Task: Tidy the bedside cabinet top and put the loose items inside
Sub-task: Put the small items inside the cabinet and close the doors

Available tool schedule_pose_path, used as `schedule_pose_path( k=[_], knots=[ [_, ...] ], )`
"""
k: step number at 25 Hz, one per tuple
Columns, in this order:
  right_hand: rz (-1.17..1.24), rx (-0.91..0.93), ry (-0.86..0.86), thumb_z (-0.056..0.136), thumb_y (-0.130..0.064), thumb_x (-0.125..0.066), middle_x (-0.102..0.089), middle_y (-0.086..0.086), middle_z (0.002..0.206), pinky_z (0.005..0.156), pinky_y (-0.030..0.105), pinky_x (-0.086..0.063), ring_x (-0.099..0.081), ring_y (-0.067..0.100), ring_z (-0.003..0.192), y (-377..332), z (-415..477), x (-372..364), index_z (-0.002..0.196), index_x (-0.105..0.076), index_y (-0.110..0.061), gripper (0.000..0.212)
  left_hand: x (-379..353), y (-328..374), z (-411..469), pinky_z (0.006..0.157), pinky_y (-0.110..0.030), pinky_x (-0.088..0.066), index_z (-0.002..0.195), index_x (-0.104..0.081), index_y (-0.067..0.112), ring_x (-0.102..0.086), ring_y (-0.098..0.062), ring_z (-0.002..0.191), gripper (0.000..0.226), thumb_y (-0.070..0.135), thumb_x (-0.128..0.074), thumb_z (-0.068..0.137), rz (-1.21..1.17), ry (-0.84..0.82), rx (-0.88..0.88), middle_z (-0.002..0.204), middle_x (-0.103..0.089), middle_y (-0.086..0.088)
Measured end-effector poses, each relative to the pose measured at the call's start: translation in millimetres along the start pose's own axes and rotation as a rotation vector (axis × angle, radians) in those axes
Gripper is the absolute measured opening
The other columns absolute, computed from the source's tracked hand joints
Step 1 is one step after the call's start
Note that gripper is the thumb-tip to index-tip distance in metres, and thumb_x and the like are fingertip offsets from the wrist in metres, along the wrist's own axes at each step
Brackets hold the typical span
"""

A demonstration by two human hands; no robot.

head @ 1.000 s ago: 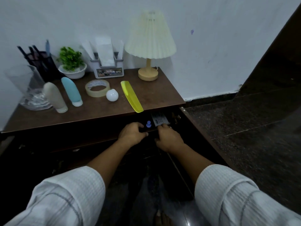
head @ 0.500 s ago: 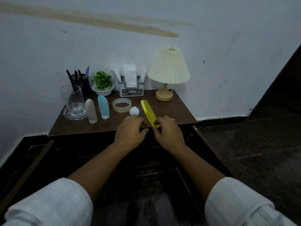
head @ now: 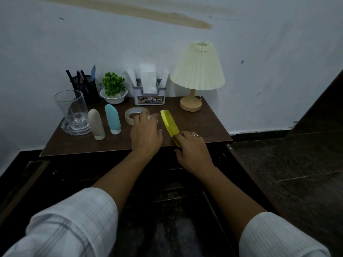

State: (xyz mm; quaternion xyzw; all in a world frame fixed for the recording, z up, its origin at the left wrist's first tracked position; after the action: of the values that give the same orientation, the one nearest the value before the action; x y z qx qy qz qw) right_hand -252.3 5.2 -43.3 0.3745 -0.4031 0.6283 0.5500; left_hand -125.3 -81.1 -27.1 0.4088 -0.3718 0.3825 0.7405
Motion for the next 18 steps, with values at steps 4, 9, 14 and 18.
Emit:
schedule_pose_path(
  k=[4, 9, 14, 18],
  knots=[
    [-0.002, -0.006, 0.009, 0.084, -0.015, -0.057, -0.063, 0.003, 0.112, 0.081, 0.041, -0.049, -0.056, 0.028, 0.099, 2.7, 1.8, 1.8, 0.117, -0.064, -0.021, 0.034, -8.7, -2.5, 9.0, 0.088, -0.046, -0.049, 0.139, -0.050, 0.023, -0.045, -0.033, 0.125, 0.052, 0.030, -0.063, 0.090, 0.045, -0.069, -0.035, 0.139, -0.051, -0.009],
    [-0.026, -0.027, 0.001, 0.084, -0.012, -0.056, -0.064, 0.004, 0.109, 0.075, 0.041, -0.052, -0.056, 0.028, 0.095, 3.2, -6.4, 8.0, 0.114, -0.065, -0.017, 0.032, -5.8, 8.2, 2.7, 0.080, -0.047, -0.051, 0.130, -0.054, 0.022, -0.051, -0.032, 0.115, 0.040, 0.026, -0.061, 0.091, -0.018, -0.092, -0.063, 0.126, -0.051, -0.009],
    [0.311, -0.268, -0.003, 0.087, -0.014, -0.063, -0.050, 0.000, 0.116, 0.076, 0.035, -0.054, -0.056, 0.020, 0.093, 19.0, -36.6, 12.4, 0.113, -0.062, -0.016, 0.027, 2.4, 18.6, -23.2, 0.079, -0.043, -0.053, 0.124, -0.056, 0.025, -0.061, -0.026, 0.106, 0.037, 0.033, -0.065, 0.088, -0.149, -0.160, -0.146, 0.119, -0.055, -0.002],
    [0.868, -0.660, 0.092, 0.083, -0.022, -0.075, -0.056, 0.000, 0.112, 0.079, 0.044, -0.061, -0.067, 0.024, 0.091, 39.2, -43.7, 5.5, 0.096, -0.063, -0.028, 0.019, 9.9, 27.5, -45.4, 0.081, -0.043, -0.053, 0.122, -0.058, 0.027, -0.061, -0.021, 0.104, 0.036, 0.033, -0.065, 0.087, -0.221, -0.161, -0.161, 0.116, -0.057, 0.002]
  ],
)
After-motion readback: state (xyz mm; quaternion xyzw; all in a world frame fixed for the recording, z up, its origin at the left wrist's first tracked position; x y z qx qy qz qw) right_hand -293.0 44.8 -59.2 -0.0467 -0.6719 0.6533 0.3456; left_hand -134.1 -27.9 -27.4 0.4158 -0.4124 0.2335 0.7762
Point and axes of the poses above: each hand's wrist, its own z-axis towards the middle knuckle, its own x-axis out of the back of the hand, y = z × x, the point moved 9 cm from there along z, towards the middle knuckle
